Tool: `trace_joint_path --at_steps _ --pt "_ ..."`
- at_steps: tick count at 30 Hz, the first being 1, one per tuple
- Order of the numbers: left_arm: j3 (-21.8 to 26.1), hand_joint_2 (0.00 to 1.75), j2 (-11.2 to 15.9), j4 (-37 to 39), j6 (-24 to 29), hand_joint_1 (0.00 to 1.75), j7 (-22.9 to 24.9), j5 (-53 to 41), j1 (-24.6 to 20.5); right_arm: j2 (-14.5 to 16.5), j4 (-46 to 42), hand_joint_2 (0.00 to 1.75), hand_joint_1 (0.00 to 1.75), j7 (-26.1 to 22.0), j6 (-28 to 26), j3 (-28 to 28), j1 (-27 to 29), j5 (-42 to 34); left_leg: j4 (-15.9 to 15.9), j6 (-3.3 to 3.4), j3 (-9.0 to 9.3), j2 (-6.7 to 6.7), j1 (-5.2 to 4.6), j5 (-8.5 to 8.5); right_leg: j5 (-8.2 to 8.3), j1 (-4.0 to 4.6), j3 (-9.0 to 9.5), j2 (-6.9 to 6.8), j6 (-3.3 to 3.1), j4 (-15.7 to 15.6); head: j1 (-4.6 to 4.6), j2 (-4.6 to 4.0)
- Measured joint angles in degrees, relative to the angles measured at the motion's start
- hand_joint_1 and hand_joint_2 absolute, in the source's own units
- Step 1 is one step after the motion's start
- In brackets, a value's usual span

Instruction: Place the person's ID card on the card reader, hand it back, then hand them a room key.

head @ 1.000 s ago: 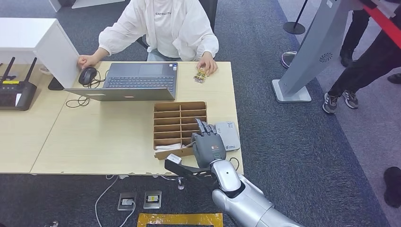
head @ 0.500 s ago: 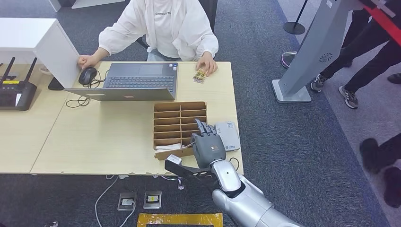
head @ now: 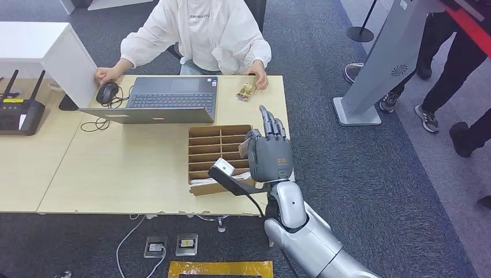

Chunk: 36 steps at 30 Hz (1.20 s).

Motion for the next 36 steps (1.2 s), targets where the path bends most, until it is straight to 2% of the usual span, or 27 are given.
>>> trace_joint_path --at_steps 8,16,28,36 --pt "0.00 0.00 0.00 0.02 0.11 0.00 -0.37 0.32 0.47 -0.69 -19.25 1.75 1.75 -2.38 -0.29 -11.65 2.45 1.47 0.00 0.00 0.04 0.01 -0.01 0.00 0.00 0.00 0.01 0.01 0.00 -0.01 0.00 0.00" --pt "0.02 0.00 -0.03 0.02 -0.10 0.00 -0.50 -0.05 0.40 -0.83 -28.21 1.75 1.75 -5.95 -0.18 -18.84 3.50 -1.06 0.00 0.00 0.04 0.01 -0.01 0.00 0.00 -0.01 0.01 0.00 0.00 -0.01 0.00 0.00" --pt "-0.04 0.00 -0.27 0.02 -2.18 0.00 -0.43 -1.78 -1.07 -0.68 -29.44 1.75 1.75 -6.32 0.07 -22.90 0.57 -4.59 0.00 0.00 0.01 -0.01 -0.01 0.00 0.00 -0.01 0.04 -0.02 0.00 0.01 -0.01 0.00" --pt "-0.05 0.00 -0.64 0.00 -2.16 0.00 0.27 -2.33 -2.17 0.62 -23.47 1.75 1.75 -6.74 0.20 -22.77 -4.72 -6.98 0.00 0.00 -0.02 -0.02 0.00 0.00 0.00 -0.01 0.03 -0.06 0.00 0.02 -0.01 0.00"
